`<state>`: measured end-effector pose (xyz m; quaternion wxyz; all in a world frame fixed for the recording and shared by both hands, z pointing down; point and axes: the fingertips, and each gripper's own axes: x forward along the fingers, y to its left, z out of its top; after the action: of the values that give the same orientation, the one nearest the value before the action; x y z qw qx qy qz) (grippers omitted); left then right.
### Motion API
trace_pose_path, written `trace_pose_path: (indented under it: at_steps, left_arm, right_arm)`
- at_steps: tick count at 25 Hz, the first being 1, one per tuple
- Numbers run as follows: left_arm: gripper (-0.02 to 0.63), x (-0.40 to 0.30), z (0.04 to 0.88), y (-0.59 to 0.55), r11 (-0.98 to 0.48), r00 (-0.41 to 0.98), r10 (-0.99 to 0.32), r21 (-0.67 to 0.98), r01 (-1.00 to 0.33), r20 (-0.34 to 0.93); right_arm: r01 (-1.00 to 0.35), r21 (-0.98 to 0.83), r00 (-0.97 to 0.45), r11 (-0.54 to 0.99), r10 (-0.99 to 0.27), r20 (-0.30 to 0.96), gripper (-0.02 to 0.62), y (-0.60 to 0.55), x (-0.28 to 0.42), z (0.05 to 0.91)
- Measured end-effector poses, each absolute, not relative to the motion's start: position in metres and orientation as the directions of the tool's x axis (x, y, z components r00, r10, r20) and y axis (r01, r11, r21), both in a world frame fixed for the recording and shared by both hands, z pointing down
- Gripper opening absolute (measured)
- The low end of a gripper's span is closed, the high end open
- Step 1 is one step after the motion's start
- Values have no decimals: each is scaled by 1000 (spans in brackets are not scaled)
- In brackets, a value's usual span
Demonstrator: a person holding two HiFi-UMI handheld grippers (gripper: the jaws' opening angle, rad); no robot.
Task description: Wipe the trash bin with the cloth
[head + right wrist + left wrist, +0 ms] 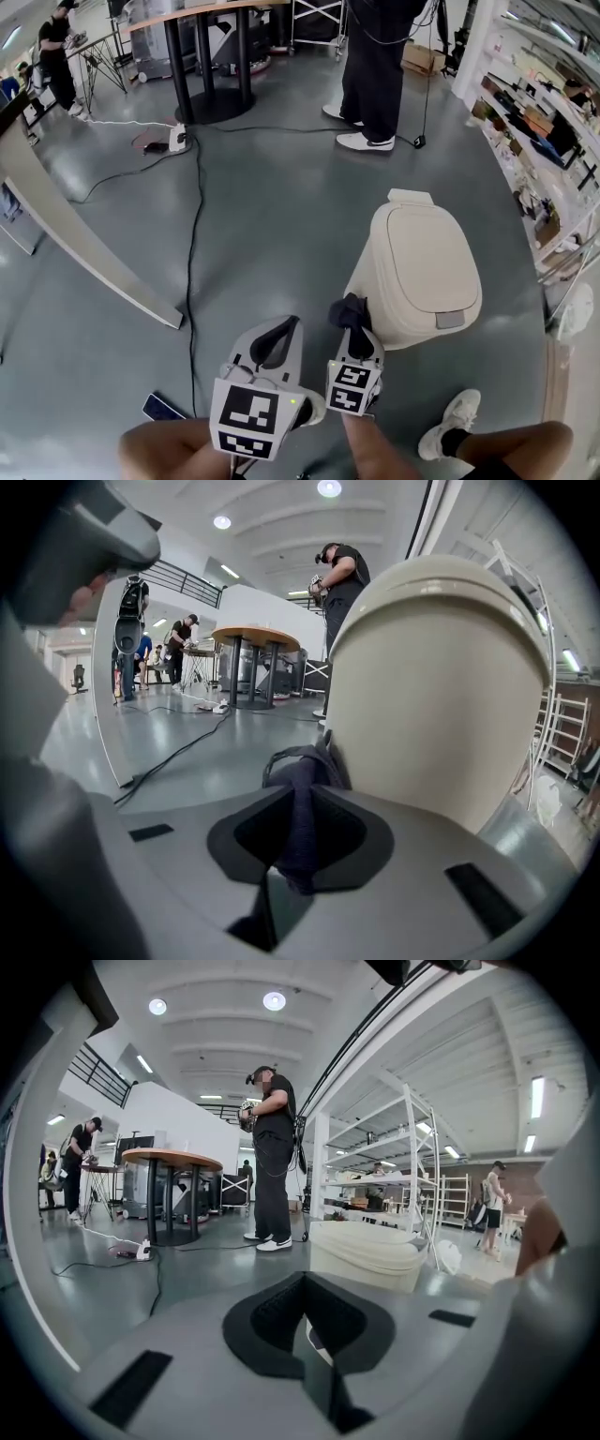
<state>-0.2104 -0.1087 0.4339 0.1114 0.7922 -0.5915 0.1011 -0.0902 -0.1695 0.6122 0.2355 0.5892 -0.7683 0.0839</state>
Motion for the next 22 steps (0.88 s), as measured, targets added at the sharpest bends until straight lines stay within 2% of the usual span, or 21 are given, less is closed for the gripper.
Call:
trace_pose_path:
  at_steps: [7, 15, 22]
  left_arm:
    - [0, -211, 434, -112, -268, 281, -912, 85, -960, 298]
    - [0, -211, 441, -112, -268, 288, -904, 105, -958, 316]
    - [0, -218, 436, -115, -246, 277, -912, 137, -959, 303]
  right_arm:
    - [-956, 121, -161, 265, -826, 540, 52, -168, -83, 653]
    - [-934, 170, -149, 313, -776, 613, 52, -161, -77, 685]
    - [-940, 152, -175, 306, -813, 555, 52, -160, -87, 666]
